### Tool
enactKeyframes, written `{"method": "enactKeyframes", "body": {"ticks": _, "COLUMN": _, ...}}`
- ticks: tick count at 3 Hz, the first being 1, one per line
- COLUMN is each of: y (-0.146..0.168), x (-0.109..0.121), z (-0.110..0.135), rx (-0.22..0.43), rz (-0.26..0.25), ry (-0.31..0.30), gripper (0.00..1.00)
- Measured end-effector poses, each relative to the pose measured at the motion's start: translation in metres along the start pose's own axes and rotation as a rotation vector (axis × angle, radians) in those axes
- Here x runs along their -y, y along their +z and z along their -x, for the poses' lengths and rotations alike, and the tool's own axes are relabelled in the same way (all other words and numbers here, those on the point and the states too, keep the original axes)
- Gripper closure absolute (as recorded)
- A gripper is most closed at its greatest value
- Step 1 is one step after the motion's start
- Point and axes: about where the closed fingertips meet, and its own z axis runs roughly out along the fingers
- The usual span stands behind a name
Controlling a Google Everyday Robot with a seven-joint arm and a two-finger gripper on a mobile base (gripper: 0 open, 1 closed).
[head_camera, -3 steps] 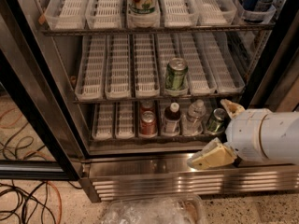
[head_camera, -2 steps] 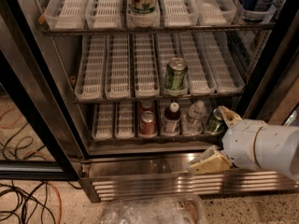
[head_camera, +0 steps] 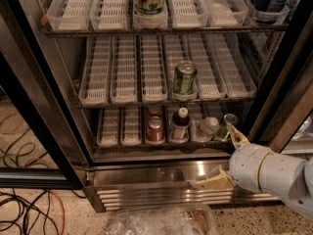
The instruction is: Pick coke can from bottom shelf of fridge
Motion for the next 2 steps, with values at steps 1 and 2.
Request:
{"method": "enactKeyframes", "body": {"ticks": 1, "y": 0.017, "x": -0.005, "z": -0.017, "rx": 0.022, "rz": 0.011, "ry": 0.053, "gripper": 0.0}}
{"method": "enactKeyframes", "body": {"ticks": 2, "y": 0.032, "x": -0.009, "z": -0.031, "rx": 0.022, "rz": 0.035, "ry": 0.096, "gripper": 0.0}}
